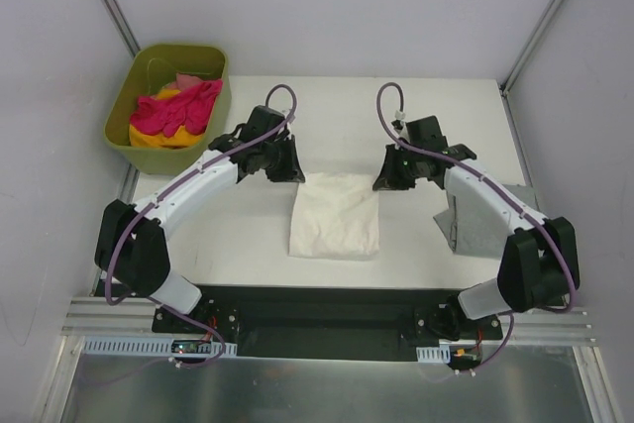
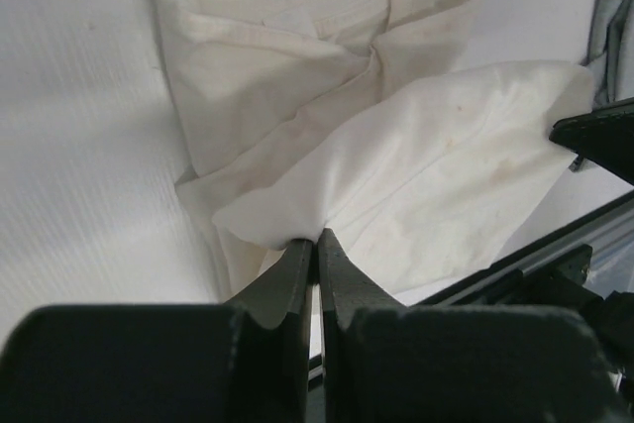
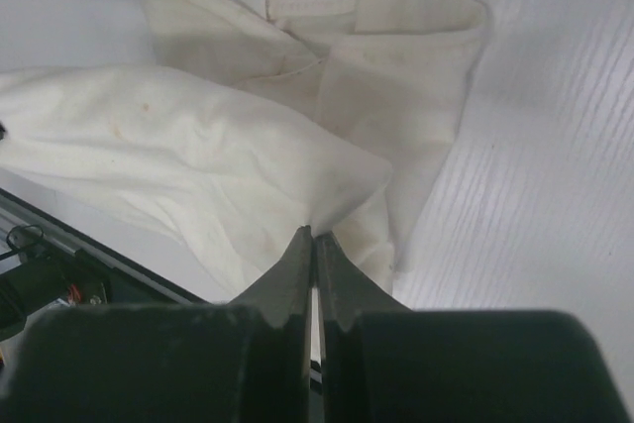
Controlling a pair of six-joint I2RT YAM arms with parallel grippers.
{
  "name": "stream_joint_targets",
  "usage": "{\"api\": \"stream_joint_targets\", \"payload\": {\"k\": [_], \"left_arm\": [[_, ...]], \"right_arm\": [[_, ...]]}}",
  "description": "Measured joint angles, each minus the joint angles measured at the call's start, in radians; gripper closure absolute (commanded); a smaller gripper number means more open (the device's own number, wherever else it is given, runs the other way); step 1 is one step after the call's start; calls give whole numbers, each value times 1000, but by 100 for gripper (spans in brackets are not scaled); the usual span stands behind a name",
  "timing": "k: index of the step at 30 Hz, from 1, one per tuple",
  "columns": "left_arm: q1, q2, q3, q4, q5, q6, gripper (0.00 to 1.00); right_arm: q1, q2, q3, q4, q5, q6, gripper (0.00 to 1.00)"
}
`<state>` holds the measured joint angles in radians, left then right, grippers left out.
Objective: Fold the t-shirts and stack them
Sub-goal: Fold the tshirt
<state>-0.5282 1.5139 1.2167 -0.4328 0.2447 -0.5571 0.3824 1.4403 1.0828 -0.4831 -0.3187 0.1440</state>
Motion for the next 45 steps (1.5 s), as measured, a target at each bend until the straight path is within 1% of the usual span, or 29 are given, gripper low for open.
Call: {"api": "stream_joint_targets", "payload": {"k": [3, 6, 7, 8, 9, 10, 11, 12, 13, 15, 16, 18, 19, 20, 21, 22, 23, 24, 25, 28, 29, 31, 33, 35, 37, 39, 42, 45], "left_arm": [[19, 31, 1, 6, -31, 0, 100], [48, 122, 31, 13, -45, 0, 100], [55, 163, 45, 17, -46, 0, 100], [59, 205, 60, 21, -48, 0, 100], [63, 247, 72, 27, -61, 0, 100], [65, 280, 81, 30, -77, 0, 100], [65, 307, 89, 29, -93, 0, 100], [66, 325, 93, 29, -107, 0, 97], [71, 346, 101, 27, -123, 0, 91], [71, 369, 114, 27, -152, 2, 81], [71, 373, 118, 26, -160, 6, 67], [72, 374, 128, 26, -169, 19, 49], [71, 373, 134, 27, -171, 26, 33], [71, 370, 139, 28, -172, 33, 25], [71, 367, 141, 29, -173, 40, 22], [69, 359, 142, 27, -173, 44, 19], [69, 348, 142, 25, -172, 49, 14], [69, 333, 142, 24, -171, 53, 6], [69, 310, 141, 23, -170, 54, 1], [69, 222, 129, 22, -161, 55, 1], [69, 178, 117, 21, -154, 53, 1], [64, 82, 93, 19, -144, 51, 1], [59, 0, 74, 19, -135, 48, 1], [50, -63, 63, 23, -111, 45, 1], [43, -81, 61, 32, -72, 45, 1], [43, -59, 61, 41, -39, 45, 1], [43, 44, 67, 56, 17, 45, 1], [43, 186, 83, 61, 47, 44, 1]], "right_arm": [[3, 80, 49, 4, 34, -18, 99], [3, 174, 96, 8, 89, -47, 93], [2, 213, 116, 8, 100, -55, 88], [2, 254, 140, 11, 107, -64, 86], [2, 298, 163, 15, 114, -74, 81], [2, 342, 185, 17, 121, -81, 69], [1, 381, 205, 19, 131, -88, 65], [-1, 416, 222, 20, 137, -95, 62], [-2, 438, 233, 19, 143, -100, 56], [-2, 473, 259, 9, 153, -109, 53], [-3, 479, 273, -3, 157, -114, 51], [-3, 478, 306, -26, 163, -134, 42], [-3, 475, 320, -32, 166, -141, 35], [-3, 469, 338, -46, 171, -152, 26], [-3, 457, 351, -57, 178, -164, 18], [-3, 436, 356, -65, 183, -176, 1], [-3, 405, 356, -78, 188, -187, 0], [-3, 366, 356, -95, 195, -195, 0], [-3, 320, 354, -109, 202, -206, 0], [-3, 148, 336, -108, 206, -212, 0], [-3, 80, 322, -101, 198, -211, 3], [-4, -55, 287, -87, 157, -204, 3], [-6, -148, 239, -54, 69, -181, 3], [-5, -216, 145, 17, -55, -146, 3], [1, -233, 40, 98, -178, -96, 3], [15, -210, -77, 176, -276, -51, 3], [49, -127, -203, 212, -341, -19, 3], [80, -72, -248, 230, -379, -18, 3]]}}
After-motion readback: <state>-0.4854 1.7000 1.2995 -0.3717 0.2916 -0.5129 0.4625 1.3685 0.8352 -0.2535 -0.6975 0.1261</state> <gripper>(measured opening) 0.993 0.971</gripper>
